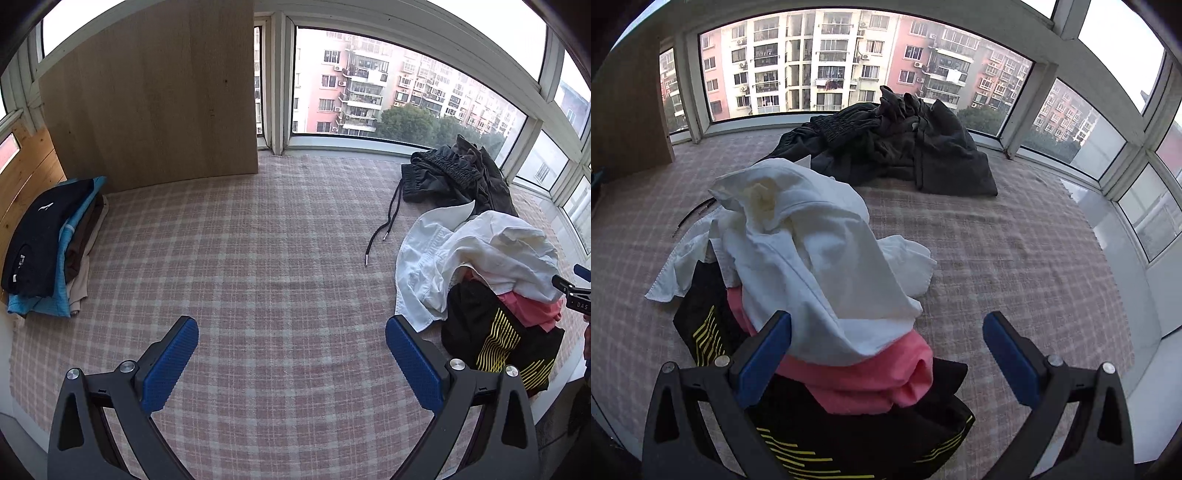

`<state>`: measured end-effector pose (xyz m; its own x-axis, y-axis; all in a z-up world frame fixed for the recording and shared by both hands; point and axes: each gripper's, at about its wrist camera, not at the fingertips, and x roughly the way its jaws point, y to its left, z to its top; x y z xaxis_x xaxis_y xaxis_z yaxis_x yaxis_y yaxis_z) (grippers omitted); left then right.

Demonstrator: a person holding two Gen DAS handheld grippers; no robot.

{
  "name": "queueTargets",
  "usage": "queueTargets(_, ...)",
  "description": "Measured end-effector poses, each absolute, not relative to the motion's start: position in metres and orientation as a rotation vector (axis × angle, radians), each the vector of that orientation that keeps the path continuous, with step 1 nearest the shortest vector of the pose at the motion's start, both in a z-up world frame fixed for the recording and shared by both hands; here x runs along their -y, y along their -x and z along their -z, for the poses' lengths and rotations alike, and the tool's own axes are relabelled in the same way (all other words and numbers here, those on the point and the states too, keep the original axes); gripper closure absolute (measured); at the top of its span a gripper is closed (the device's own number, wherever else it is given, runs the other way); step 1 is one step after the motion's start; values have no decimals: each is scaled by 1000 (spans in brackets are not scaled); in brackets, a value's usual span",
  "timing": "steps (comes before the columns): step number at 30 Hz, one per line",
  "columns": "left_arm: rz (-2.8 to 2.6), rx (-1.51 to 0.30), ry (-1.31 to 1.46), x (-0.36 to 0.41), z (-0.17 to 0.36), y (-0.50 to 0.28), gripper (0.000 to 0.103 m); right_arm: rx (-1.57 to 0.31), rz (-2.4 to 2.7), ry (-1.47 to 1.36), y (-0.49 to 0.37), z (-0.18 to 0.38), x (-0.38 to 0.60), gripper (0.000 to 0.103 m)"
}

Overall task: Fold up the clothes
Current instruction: 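Reach the right gripper into the pile and grasp the pink T-shirt, then pull the pink T-shirt out with the right gripper and drop it on the mat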

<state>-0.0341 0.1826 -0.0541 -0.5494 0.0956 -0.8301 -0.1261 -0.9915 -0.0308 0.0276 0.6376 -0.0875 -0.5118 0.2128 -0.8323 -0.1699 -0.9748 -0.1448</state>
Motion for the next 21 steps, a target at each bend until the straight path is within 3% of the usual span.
queueTargets(6, -2604, -17, 1461, -189, 61, 41, 1, -63, -2572, 1452, -55, 101, -649, 0)
queueTargets(12, -2578, -94, 1425, -208, 58, 39, 1, 25, -2558, 1450, -38, 117, -650, 1)
queueTargets(14, -2558, -82, 1427, -211, 58, 41, 1, 55, -2571, 1510, -25, 129, -644, 20)
queueTargets(15, -2548, -77, 1428, -213, 58, 40, 1, 55, -2590, 1540, -20, 133, -640, 57)
queueTargets(16, -2543, -82, 1425, -215, 58, 39, 1, 27, -2614, 1575, -15, 135, -637, 88)
queueTargets(21, -2564, -129, 1405, -212, 55, 35, 1, -66, -2673, 1621, 10, 114, -634, 90)
